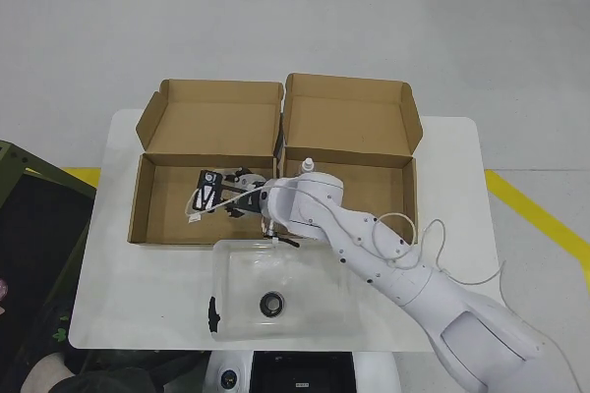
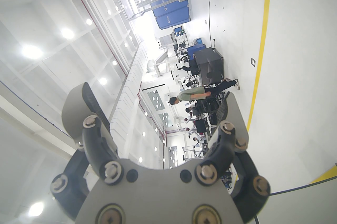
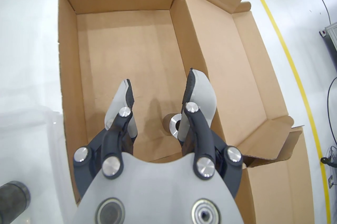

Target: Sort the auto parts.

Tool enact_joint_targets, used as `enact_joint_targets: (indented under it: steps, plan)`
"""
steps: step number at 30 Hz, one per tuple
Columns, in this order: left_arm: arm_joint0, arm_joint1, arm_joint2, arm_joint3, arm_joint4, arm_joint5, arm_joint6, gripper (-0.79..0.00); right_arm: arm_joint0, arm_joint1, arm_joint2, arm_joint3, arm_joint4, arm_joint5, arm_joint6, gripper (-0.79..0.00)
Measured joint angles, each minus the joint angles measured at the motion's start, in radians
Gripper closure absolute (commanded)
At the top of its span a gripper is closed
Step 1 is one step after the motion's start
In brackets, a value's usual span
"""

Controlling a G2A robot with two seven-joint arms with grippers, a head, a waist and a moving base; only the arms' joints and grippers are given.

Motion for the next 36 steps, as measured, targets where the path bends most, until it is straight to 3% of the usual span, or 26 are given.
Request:
enact_joint_targets:
  steps: [20,36]
  plan:
    - [0.000,0.000,0.000,0.000,0.000,0.000,0.000,-0.785,-0.367,0.129,0.227,-0.457,-0.026,-0.295,0.080,-0.376]
    - [0.000,0.000,0.000,0.000,0.000,0.000,0.000,-0.785,-0.536,0.187,0.272,-0.529,-0.098,-0.445,0.074,-0.382]
